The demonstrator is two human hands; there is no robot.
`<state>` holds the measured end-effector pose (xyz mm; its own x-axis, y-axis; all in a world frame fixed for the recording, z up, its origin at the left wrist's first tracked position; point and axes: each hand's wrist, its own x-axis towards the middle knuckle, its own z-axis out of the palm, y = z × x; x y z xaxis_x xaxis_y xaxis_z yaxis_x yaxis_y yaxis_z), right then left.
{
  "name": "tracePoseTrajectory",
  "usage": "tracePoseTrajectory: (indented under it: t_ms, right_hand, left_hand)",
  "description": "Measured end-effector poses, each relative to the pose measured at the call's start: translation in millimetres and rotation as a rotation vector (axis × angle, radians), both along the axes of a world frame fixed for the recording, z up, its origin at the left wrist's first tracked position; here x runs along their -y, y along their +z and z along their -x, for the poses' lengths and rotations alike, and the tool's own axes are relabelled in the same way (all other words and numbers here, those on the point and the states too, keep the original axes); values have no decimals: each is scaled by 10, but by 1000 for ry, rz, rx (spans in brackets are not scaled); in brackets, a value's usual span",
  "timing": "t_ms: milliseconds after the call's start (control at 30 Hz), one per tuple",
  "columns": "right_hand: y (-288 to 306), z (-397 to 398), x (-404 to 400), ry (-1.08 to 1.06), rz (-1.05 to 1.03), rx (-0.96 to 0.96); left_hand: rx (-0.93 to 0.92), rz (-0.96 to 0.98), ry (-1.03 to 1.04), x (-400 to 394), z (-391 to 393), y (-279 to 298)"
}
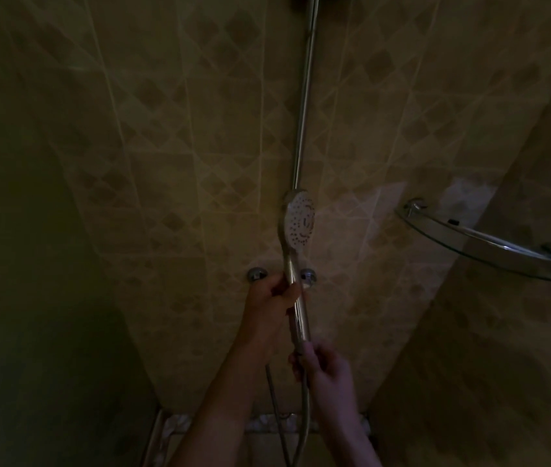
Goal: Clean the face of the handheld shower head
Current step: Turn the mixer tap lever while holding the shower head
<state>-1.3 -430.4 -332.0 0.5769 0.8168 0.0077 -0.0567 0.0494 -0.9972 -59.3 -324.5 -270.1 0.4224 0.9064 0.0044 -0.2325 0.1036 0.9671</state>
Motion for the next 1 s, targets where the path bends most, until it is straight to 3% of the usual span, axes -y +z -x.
tracePoseTrajectory:
  t_ms: [133, 300, 400, 567, 667, 833, 1000]
  right_hand:
    - [-4, -49, -8, 2, -23, 41]
    - [-56, -85, -56, 90, -24, -201]
    - [-106, -118, -98, 78, 21, -237]
    - [-285, -66, -121, -89, 131, 36]
    - [-293, 5, -139, -129, 133, 122]
    - [-265, 25, -158, -158, 112, -143]
    - [-89, -74, -87, 11, 58, -286]
  left_hand:
    - [83, 103, -38, 0, 24, 26]
    - [237, 203, -96, -17, 69, 16]
    - [246, 227, -131, -39, 76, -64]
    - [-4, 27, -5, -16, -18, -29]
    - [-41, -11, 111, 19, -87, 5]
    - [40, 115, 45, 28, -61, 71]
    - [216, 194, -113, -25, 46, 86]
